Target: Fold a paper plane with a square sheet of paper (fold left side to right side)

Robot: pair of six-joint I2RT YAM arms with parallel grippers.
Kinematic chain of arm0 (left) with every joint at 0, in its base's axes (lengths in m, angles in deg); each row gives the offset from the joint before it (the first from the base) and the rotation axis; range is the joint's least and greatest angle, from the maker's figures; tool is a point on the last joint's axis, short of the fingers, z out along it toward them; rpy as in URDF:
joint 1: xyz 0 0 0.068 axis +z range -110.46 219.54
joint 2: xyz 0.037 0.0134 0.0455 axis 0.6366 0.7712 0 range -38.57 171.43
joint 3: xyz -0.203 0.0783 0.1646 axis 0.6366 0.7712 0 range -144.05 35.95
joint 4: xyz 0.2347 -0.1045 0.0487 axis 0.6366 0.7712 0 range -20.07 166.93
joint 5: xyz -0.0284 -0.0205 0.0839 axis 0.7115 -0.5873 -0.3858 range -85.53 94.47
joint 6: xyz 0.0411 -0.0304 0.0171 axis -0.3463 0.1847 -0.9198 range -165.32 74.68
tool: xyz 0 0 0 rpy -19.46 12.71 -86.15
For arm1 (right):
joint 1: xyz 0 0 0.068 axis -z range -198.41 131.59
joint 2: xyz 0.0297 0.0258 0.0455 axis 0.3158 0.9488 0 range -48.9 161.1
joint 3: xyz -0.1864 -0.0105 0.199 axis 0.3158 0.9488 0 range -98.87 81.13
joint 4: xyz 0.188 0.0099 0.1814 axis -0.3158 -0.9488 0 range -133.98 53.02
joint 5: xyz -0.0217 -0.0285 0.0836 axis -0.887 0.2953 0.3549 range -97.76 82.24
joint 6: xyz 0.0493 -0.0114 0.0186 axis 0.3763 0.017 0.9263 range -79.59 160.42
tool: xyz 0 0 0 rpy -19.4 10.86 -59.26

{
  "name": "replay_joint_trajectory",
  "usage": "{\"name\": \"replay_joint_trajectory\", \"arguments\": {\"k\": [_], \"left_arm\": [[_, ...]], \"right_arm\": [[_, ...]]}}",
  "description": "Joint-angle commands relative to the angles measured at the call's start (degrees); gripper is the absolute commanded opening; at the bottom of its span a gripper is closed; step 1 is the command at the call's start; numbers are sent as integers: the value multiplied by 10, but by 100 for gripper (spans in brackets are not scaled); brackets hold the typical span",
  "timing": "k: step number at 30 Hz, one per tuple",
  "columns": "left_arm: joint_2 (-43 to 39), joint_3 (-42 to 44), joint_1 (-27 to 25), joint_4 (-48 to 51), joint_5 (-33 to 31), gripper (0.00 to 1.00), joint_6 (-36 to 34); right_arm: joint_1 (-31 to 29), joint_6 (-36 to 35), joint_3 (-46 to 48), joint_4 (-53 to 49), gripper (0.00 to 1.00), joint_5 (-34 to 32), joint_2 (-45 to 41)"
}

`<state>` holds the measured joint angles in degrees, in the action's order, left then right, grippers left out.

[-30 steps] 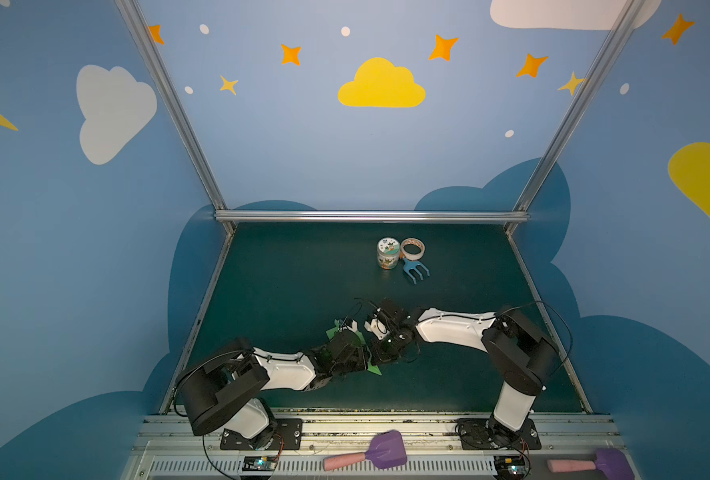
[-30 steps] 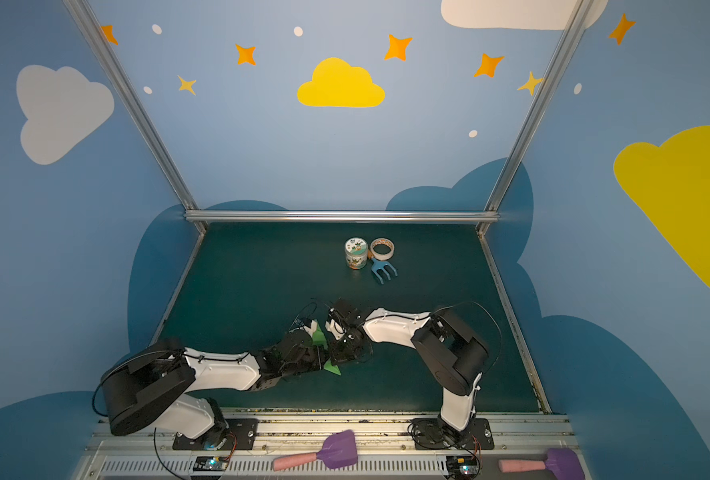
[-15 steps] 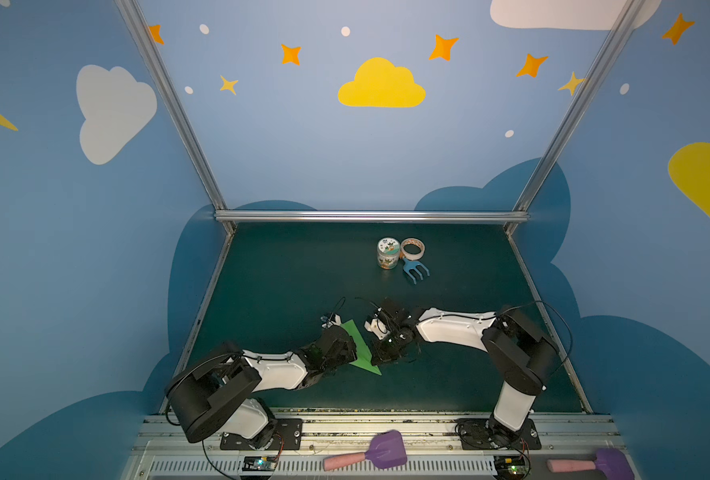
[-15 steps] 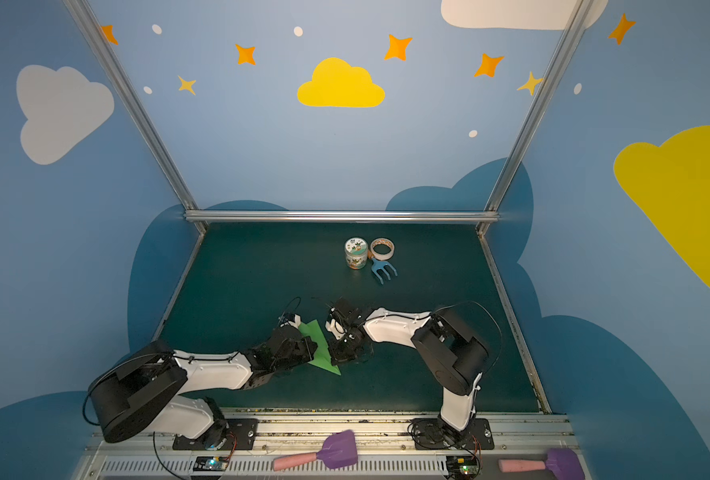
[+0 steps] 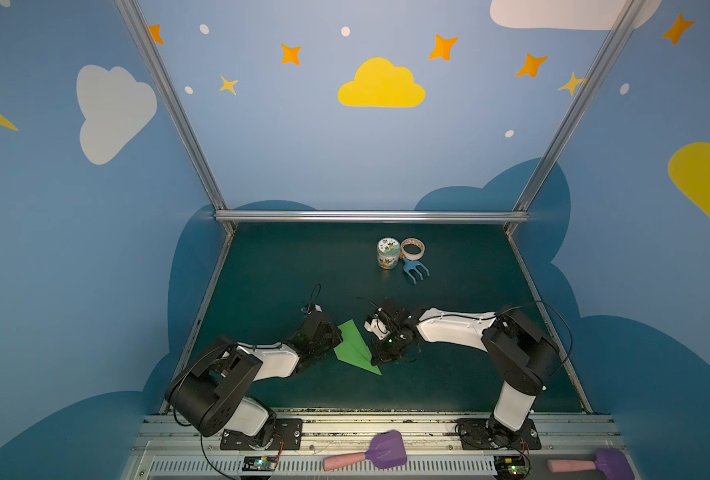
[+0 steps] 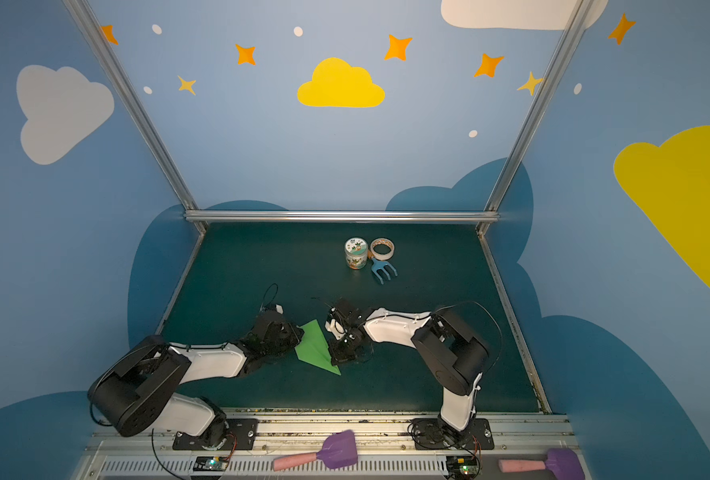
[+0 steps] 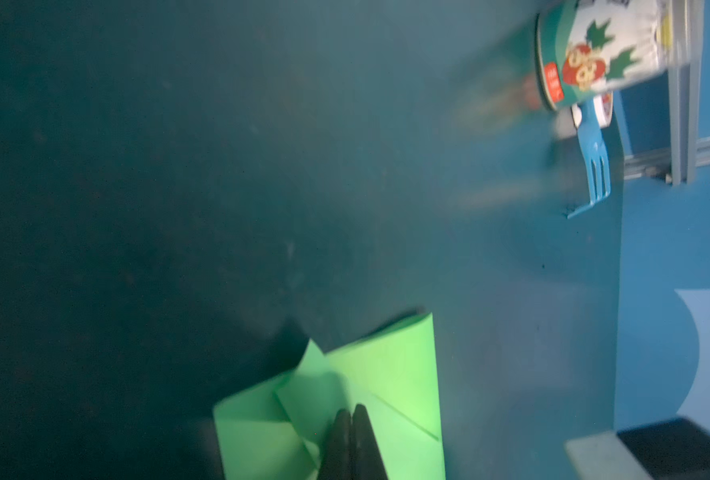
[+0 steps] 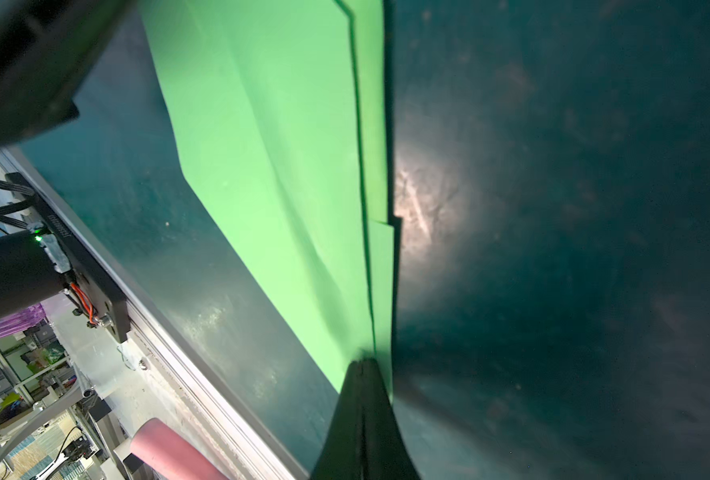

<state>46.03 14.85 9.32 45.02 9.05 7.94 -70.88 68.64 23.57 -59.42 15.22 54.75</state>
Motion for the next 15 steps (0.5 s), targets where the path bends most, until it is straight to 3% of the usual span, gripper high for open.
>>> {"name": "replay_joint_trajectory", "arguments": {"k": [1,8,11,15], "left_arm": [[26,17,49,110,-52,4,9],[-92,-16,56,195,-35,4,-49],[-157,-28,38,227,-13,4,-69],[-193,-30,-10,212,1,4,-39]], "right_arm": [[-3,-7,37,-30,0,-47,42],[-3,-6,39,-24,0,-47,45],[-3,-6,39,-23,0,-48,48],[-3,-6,37,-24,0,-51,52]]}}
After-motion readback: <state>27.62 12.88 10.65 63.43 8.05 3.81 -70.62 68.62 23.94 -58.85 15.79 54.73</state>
